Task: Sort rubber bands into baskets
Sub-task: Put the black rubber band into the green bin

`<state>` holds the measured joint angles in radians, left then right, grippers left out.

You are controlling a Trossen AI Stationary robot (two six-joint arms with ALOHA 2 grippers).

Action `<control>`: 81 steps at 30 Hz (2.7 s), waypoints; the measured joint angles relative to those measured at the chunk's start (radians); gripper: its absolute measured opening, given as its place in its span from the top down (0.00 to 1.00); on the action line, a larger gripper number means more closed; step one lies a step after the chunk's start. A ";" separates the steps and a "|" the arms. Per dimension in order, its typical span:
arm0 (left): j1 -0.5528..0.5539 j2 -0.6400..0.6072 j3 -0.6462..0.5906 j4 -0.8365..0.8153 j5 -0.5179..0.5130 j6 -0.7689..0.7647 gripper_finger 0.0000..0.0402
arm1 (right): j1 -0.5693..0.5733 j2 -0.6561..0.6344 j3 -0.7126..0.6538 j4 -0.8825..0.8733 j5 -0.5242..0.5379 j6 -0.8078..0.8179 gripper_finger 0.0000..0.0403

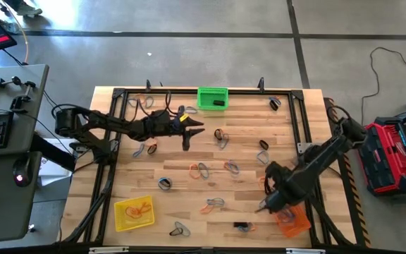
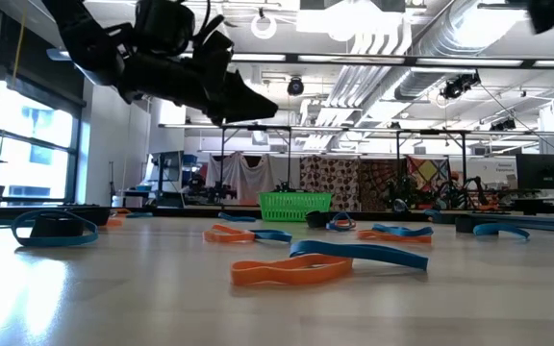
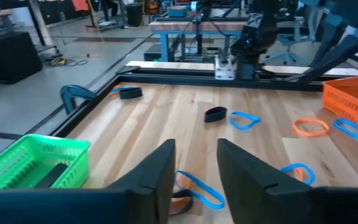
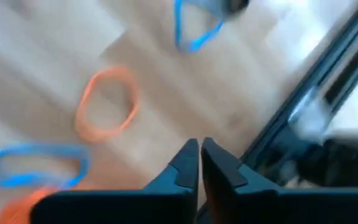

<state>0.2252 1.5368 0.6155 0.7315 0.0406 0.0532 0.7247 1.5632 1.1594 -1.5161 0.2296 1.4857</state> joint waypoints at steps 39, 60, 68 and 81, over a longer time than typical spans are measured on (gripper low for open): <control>0.053 0.000 -0.222 0.365 0.051 -0.016 1.00 | -1.325 -0.322 -0.503 1.011 0.233 -1.016 0.94; 0.053 0.000 -0.222 0.352 0.050 -0.016 1.00 | -1.547 -0.059 -0.503 1.134 0.289 -0.909 0.60; 0.053 0.000 -0.222 0.325 0.048 -0.006 1.00 | -1.555 -0.017 -0.503 1.179 0.343 -0.883 0.60; 0.053 0.000 -0.222 0.325 0.048 0.002 1.00 | -1.555 -0.017 -0.503 1.185 0.334 -0.881 0.82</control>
<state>0.2782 1.5372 0.3935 1.0569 0.0885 0.0553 -0.8307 1.5467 0.6563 -0.3309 0.5637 0.6044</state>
